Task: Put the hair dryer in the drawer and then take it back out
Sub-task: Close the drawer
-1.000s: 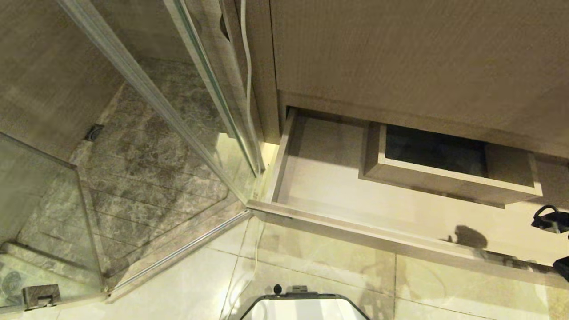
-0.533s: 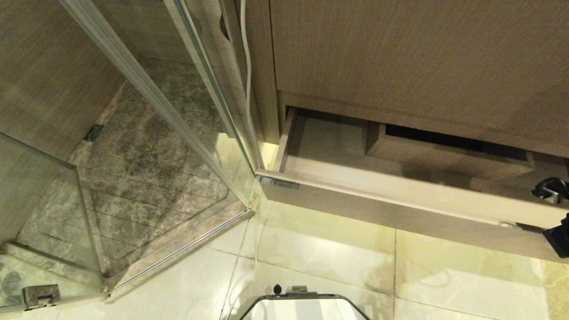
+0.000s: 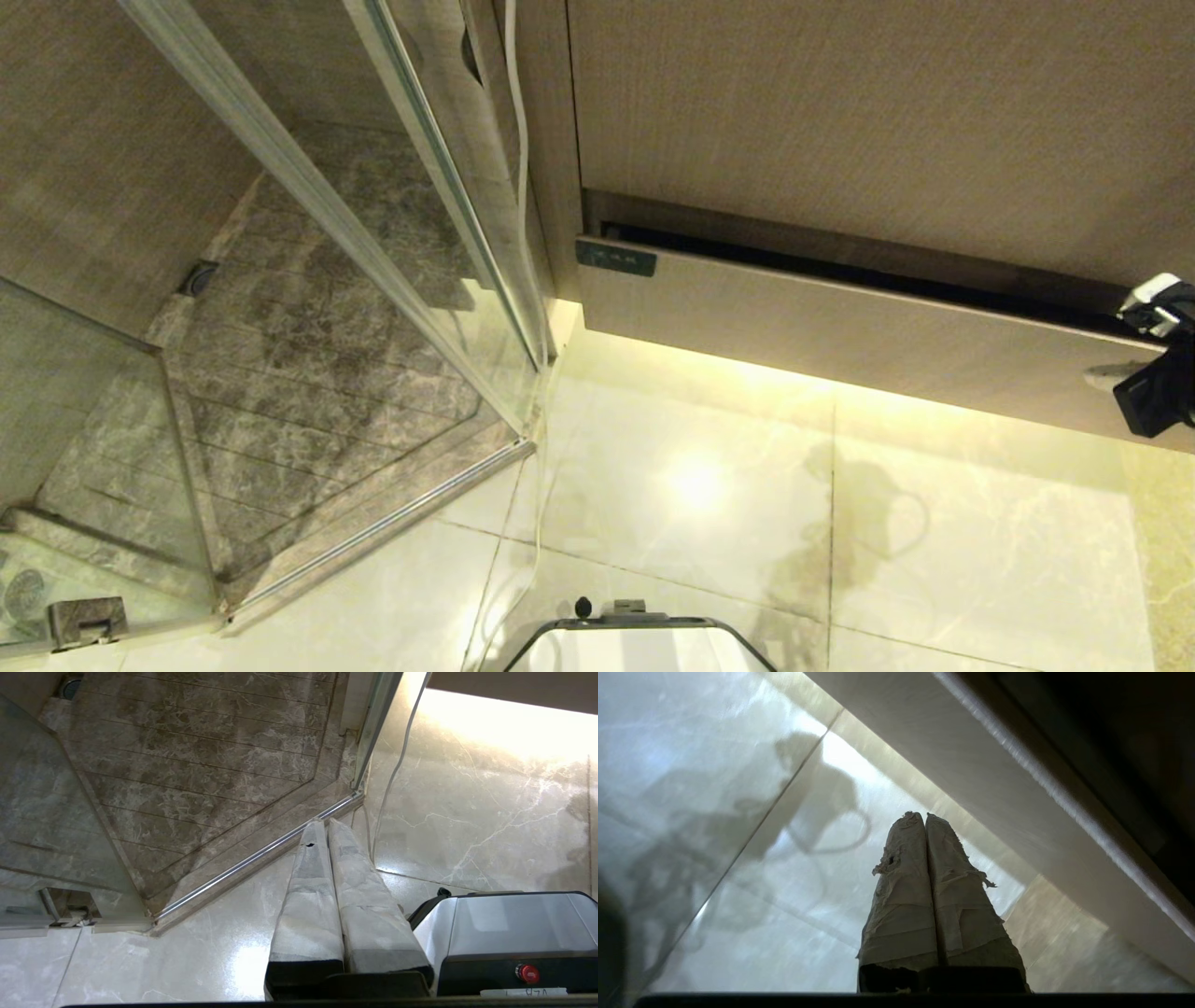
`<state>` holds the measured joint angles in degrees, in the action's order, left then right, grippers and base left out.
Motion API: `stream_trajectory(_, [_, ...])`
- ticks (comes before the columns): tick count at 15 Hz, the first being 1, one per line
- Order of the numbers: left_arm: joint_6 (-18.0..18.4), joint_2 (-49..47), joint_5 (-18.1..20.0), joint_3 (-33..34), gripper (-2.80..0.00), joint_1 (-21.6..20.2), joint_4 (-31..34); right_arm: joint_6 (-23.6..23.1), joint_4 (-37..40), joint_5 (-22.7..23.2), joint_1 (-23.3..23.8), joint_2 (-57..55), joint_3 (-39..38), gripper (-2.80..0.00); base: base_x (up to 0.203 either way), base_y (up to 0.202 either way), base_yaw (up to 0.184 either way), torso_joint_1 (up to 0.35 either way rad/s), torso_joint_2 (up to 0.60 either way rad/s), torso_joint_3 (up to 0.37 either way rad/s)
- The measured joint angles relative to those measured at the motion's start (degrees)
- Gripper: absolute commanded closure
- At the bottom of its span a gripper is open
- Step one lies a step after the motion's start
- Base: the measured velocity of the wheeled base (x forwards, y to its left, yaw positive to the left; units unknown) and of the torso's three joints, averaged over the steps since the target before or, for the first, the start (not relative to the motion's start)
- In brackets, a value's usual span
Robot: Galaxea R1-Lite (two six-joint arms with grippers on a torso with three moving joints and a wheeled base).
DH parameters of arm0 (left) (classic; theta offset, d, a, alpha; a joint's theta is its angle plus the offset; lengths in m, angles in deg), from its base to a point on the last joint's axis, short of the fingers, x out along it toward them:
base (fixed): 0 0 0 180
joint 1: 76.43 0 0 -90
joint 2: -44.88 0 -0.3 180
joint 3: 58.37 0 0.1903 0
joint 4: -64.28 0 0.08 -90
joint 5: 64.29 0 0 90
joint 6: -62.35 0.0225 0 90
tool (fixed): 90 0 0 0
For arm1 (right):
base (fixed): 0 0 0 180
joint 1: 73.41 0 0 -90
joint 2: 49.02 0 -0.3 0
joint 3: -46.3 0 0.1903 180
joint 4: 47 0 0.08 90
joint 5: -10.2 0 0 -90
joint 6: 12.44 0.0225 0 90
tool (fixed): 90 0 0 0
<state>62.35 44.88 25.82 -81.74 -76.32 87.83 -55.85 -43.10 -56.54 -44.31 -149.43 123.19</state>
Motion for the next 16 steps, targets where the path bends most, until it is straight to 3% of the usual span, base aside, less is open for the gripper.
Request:
stream_trajectory(8, [0.0,0.0,0.01,0.0,0.0,0.0,-0.02,0.28,3.18,0.08,-0.09,3.23,-0.85,0.0,0.0,0.0,0.0,0.0,0.0,0.0])
stream_trajectory(12, [0.0,0.0,-0.01,0.0,0.0,0.0,0.0,1.31,11.61,-0.03,-0.76,10.66,-2.78,0.0,0.0,0.0,0.0,0.0,0.0,0.0])
stream_trajectory(16, [0.0,0.0,-0.01,0.0,0.0,0.02,0.0,6.62,23.63,0.42,-2.31,23.02,-5.78,0.0,0.0,0.0,0.0,0.0,0.0,0.0])
